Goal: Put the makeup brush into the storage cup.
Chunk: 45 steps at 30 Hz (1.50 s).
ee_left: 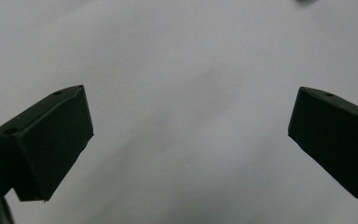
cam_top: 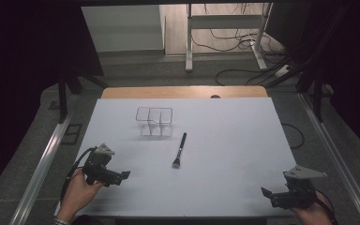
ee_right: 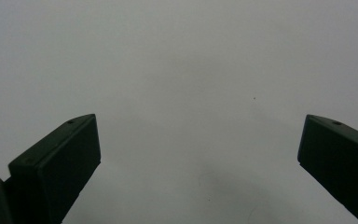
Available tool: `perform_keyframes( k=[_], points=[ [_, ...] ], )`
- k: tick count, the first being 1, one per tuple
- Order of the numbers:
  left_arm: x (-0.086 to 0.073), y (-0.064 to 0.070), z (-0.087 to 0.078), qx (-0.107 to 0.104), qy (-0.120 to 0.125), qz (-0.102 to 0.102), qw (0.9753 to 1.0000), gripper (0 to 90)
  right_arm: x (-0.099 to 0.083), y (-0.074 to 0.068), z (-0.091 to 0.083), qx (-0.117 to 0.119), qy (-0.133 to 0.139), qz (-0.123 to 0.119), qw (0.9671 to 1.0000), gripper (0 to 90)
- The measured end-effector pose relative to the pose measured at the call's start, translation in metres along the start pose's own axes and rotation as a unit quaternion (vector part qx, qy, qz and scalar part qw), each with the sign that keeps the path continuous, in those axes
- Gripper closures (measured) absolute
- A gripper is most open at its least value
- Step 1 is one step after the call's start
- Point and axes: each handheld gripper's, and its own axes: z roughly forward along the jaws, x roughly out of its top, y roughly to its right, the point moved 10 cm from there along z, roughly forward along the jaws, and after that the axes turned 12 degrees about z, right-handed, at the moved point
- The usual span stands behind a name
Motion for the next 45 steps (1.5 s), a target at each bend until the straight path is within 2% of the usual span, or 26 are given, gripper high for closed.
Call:
perform_keyframes(
  k=[15,21,30,40,45],
  points=[
    [0.021,-0.002,0.006,-0.008,-0.017,0.026,0.9995,0.0,0.001,0.003,0.0,-0.009,0.006,0.001,0.9999,0.0],
    [0.027,-0.003,0.009,-0.019,-0.01,0.025,0.9995,0.0,0.0,0.005,0.0,-0.013,0.003,-0.005,0.9999,0.0],
    [0.041,-0.006,0.013,-0.013,-0.004,0.037,0.9992,0.0,0.0,0.004,0.0,-0.012,0.001,-0.006,0.9999,0.0],
    [0.059,-0.004,0.021,-0.017,0.002,0.048,0.9987,0.0,-0.001,0.003,0.001,-0.01,-0.002,-0.008,0.9999,0.0],
    [0.064,-0.002,0.025,-0.016,-0.004,0.059,0.9981,0.0,-0.002,0.003,0.001,-0.01,-0.004,-0.008,0.9999,0.0]
  ],
)
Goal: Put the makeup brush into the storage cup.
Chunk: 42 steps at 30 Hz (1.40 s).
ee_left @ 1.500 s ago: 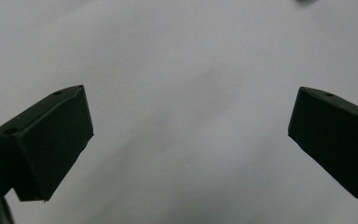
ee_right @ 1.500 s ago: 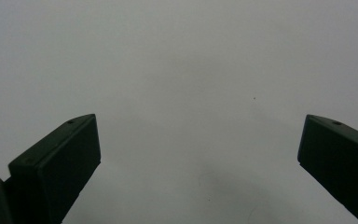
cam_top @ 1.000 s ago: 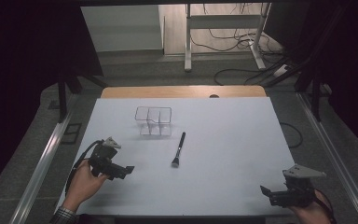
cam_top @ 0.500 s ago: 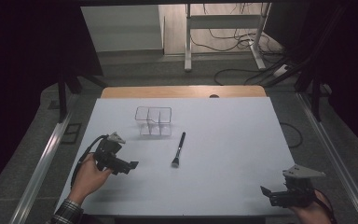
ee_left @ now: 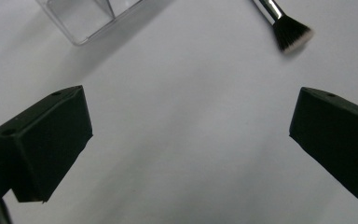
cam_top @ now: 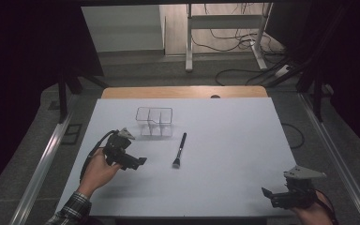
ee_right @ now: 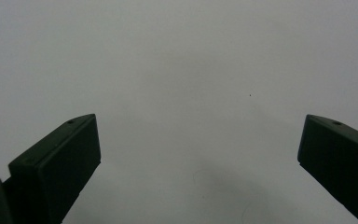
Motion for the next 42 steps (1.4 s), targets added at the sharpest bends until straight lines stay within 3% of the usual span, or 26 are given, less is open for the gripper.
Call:
perform_keyframes(
  k=[42],
  points=[
    [0.062,0.01,0.036,-0.017,-0.008,0.022,0.9996,0.0,-0.002,-0.001,0.002,0.003,-0.007,-0.004,1.0,0.0]
  ],
)
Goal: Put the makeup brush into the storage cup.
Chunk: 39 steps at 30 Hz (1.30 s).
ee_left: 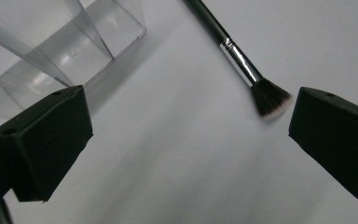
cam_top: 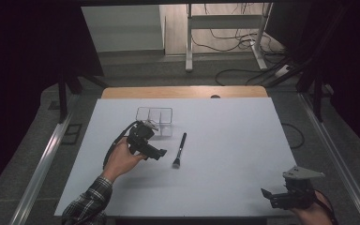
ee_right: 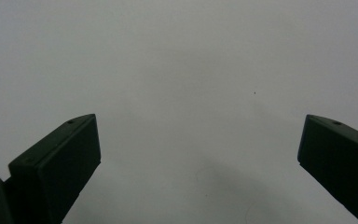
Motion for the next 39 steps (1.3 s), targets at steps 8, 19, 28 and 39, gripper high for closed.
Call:
perform_keyframes(
  k=[8,19,28,39],
  points=[
    [0.006,0.0,0.007,-0.005,-0.004,-0.002,1.0,0.0,0.0,0.0,0.0,0.001,-0.002,-0.001,1.0,0.0],
    [0.02,0.004,0.015,-0.01,-0.008,0.009,0.9999,0.0,-0.001,-0.001,0.0,0.002,-0.003,-0.001,1.0,0.0],
    [0.031,0.007,0.023,-0.012,-0.014,0.016,0.9997,0.0,-0.001,-0.001,0.001,0.003,-0.004,-0.002,1.0,0.0],
    [0.045,0.014,0.034,-0.016,-0.022,0.029,0.9992,0.0,-0.002,-0.002,0.001,0.003,-0.007,-0.003,1.0,0.0]
  ],
)
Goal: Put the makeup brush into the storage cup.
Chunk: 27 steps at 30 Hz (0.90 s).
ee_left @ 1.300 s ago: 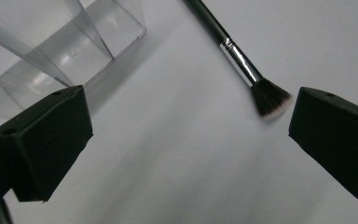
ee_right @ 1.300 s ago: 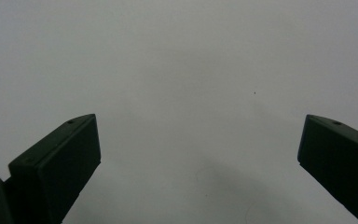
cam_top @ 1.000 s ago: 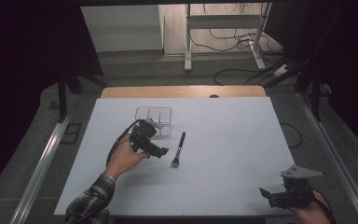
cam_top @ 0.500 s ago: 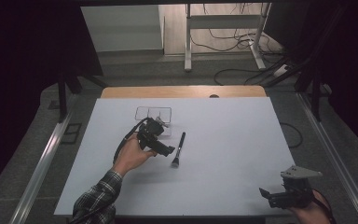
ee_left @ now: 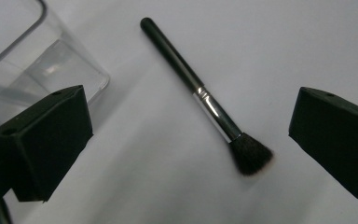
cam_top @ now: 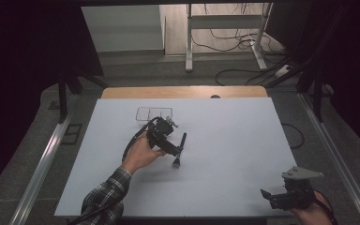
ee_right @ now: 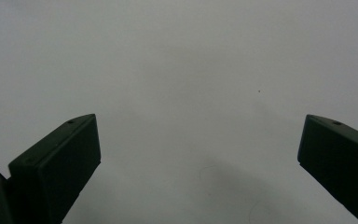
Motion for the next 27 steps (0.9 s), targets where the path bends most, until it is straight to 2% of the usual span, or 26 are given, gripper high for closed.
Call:
perform_keyframes(
  k=[12,20,27],
  points=[
    [0.013,0.005,0.007,0.0,-0.01,0.011,0.9999,0.0,-0.001,0.0,0.0,0.0,-0.003,-0.003,1.0,0.0],
    [0.011,0.007,0.017,-0.004,-0.026,0.019,0.9995,0.0,-0.001,-0.001,0.001,0.001,-0.005,-0.003,1.0,0.0],
    [0.007,0.009,0.027,-0.008,-0.037,0.017,0.9992,0.4,-0.002,-0.001,0.002,0.001,-0.008,-0.005,1.0,0.0]
  ],
)
